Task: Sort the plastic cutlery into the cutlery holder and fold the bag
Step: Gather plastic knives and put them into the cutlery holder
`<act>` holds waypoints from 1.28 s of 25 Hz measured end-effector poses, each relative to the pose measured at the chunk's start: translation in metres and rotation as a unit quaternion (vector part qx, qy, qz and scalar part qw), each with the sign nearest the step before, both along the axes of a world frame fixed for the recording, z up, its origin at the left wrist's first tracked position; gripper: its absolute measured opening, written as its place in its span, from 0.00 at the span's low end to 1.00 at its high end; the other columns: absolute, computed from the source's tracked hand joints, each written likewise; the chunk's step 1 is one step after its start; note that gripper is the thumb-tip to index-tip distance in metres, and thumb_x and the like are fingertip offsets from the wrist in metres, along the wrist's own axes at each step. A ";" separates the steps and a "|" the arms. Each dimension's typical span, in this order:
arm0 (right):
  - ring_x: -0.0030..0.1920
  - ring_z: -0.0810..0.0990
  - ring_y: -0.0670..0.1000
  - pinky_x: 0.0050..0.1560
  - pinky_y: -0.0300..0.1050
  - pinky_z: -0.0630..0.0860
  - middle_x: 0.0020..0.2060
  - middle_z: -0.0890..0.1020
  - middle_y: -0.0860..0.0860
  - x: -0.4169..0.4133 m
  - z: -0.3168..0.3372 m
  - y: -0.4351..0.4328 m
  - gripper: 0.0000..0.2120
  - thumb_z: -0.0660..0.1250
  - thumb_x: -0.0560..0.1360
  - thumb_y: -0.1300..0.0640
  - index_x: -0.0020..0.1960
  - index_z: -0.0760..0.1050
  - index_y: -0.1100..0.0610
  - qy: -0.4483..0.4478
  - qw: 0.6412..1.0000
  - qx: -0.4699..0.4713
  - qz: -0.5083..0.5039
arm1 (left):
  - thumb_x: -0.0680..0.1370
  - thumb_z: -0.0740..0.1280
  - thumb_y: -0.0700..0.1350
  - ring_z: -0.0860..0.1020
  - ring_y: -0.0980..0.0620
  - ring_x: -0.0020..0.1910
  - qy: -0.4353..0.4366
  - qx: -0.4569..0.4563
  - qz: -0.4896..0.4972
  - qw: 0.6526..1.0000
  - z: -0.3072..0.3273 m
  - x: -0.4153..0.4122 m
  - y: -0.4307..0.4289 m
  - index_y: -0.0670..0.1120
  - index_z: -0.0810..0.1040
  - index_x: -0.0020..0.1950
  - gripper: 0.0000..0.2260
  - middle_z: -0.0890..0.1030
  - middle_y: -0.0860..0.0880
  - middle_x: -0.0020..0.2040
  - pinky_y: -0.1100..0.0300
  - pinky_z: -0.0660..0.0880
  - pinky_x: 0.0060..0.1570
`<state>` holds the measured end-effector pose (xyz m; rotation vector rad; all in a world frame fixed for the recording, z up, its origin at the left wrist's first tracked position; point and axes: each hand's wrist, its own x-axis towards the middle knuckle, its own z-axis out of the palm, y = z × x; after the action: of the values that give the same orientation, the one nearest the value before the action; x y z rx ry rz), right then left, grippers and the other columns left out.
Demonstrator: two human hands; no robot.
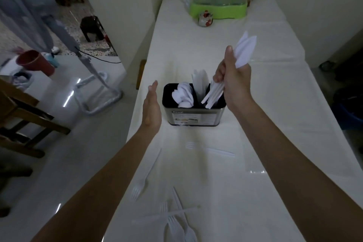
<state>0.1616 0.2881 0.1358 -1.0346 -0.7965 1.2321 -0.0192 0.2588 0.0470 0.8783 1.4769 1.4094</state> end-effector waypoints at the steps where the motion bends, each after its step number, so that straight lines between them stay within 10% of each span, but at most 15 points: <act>1: 0.23 0.64 0.47 0.27 0.40 0.65 0.20 0.65 0.45 -0.006 -0.003 0.007 0.19 0.61 0.79 0.54 0.31 0.64 0.55 -0.009 1.000 0.022 -0.018 | 0.83 0.46 0.54 0.59 0.53 0.75 0.007 -0.012 -0.005 1.000 -0.009 0.003 0.006 0.47 0.62 0.74 0.23 0.62 0.50 0.75 0.59 0.54 0.73; 6: 0.24 0.68 0.45 0.30 0.39 0.68 0.21 0.69 0.44 -0.021 -0.046 0.010 0.18 0.62 0.79 0.56 0.30 0.65 0.55 -0.106 0.991 0.051 -0.064 | 0.83 0.50 0.47 0.74 0.60 0.54 -0.029 -0.030 0.008 0.999 -0.015 0.020 0.018 0.43 0.70 0.69 0.18 0.75 0.53 0.59 0.80 0.70 0.44; 15: 0.42 0.73 0.31 0.43 0.24 0.68 0.42 0.76 0.37 -0.023 -0.059 0.000 0.13 0.73 0.70 0.52 0.49 0.71 0.52 -0.341 0.939 -0.004 0.039 | 0.84 0.50 0.44 0.72 0.55 0.63 0.020 0.005 -0.014 1.000 -0.033 0.014 0.017 0.41 0.66 0.72 0.18 0.73 0.48 0.67 0.76 0.69 0.57; 20: 0.56 0.76 0.44 0.56 0.31 0.70 0.59 0.75 0.51 -0.017 -0.050 -0.017 0.20 0.69 0.73 0.58 0.62 0.68 0.59 -0.390 0.912 0.125 0.011 | 0.84 0.49 0.45 0.70 0.51 0.67 0.035 0.001 -0.029 0.999 -0.035 0.011 0.018 0.42 0.65 0.72 0.19 0.72 0.45 0.69 0.59 0.66 0.68; 32: 0.77 0.52 0.57 0.77 0.50 0.48 0.76 0.57 0.59 -0.017 -0.043 0.003 0.27 0.48 0.82 0.50 0.75 0.53 0.65 -0.696 0.671 0.191 0.169 | 0.84 0.48 0.47 0.73 0.59 0.59 0.064 -0.030 -0.106 0.992 -0.026 0.003 -0.004 0.44 0.67 0.72 0.19 0.74 0.50 0.65 0.81 0.68 0.51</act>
<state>0.1442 0.2913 0.0927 -1.4138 -2.3993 0.2440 -0.0162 0.2550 0.0213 1.0718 1.4648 1.1655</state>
